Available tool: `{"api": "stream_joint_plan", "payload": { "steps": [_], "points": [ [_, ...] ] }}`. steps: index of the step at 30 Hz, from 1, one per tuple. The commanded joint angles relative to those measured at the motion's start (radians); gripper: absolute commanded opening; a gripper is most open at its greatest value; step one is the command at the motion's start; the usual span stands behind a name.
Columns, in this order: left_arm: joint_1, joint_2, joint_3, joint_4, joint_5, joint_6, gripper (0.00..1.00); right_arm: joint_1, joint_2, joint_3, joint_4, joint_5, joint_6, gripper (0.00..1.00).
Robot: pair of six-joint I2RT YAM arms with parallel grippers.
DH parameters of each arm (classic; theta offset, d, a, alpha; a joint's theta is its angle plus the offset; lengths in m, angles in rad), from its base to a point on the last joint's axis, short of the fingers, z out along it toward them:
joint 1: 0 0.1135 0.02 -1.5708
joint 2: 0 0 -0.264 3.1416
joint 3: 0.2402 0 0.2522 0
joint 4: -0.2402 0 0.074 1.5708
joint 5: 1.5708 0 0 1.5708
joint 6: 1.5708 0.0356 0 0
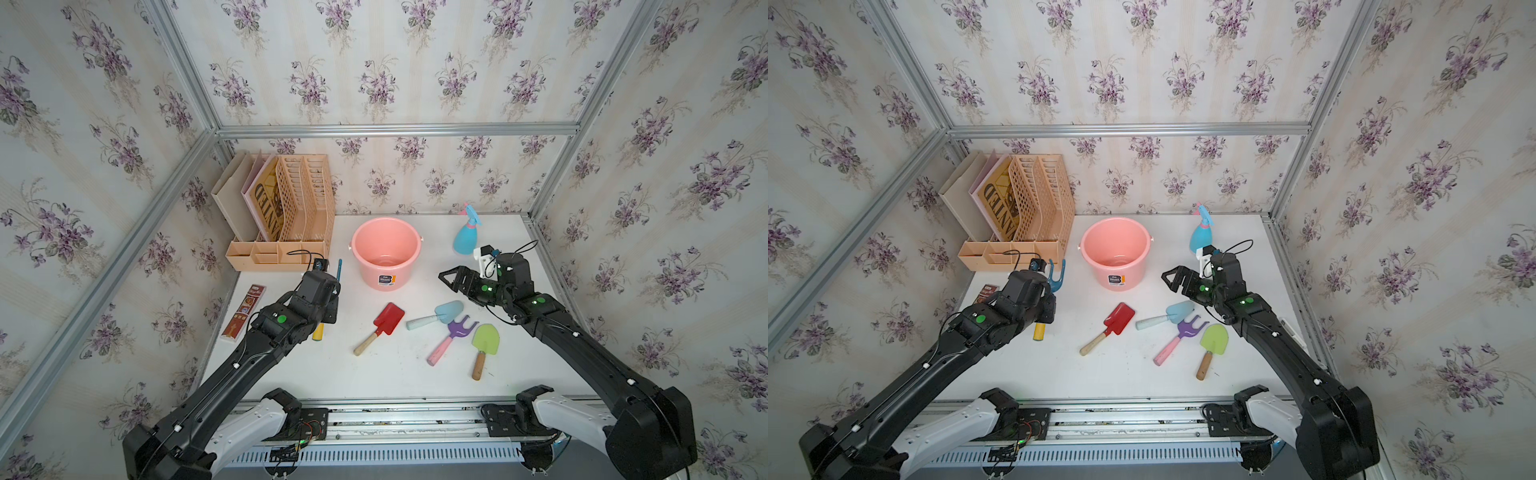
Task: Organize the gardening tools
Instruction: Pick up the gardening tool from the center of the board.
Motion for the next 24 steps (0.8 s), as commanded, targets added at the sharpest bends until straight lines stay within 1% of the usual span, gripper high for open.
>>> {"api": "stream_joint_plan", "payload": {
  "steps": [1,5,8,11,15,19,24],
  "points": [
    [-0.013,-0.005,0.045,0.112,-0.061,0.093,0.0,0.0,-0.005,-0.014,0.045,-0.028,0.014,1.0],
    [-0.027,-0.002,0.119,0.196,-0.07,0.175,0.0,0.0,-0.007,-0.031,0.054,-0.032,0.018,1.0],
    [-0.053,0.012,0.165,0.263,-0.069,0.238,0.0,-0.002,-0.011,-0.036,0.061,-0.031,0.02,1.0],
    [-0.077,0.032,0.167,0.377,-0.064,0.302,0.0,-0.002,-0.013,-0.04,0.067,-0.031,0.021,1.0],
    [-0.08,0.091,0.144,0.551,-0.006,0.361,0.0,-0.004,-0.008,-0.048,0.087,-0.032,0.028,1.0],
    [-0.08,0.184,0.094,0.799,0.066,0.385,0.0,-0.005,-0.004,-0.066,0.118,-0.037,0.041,1.0],
    [-0.078,0.314,0.155,0.949,0.172,0.405,0.0,-0.006,-0.009,-0.09,0.136,-0.038,0.051,1.0]
  ]
}}
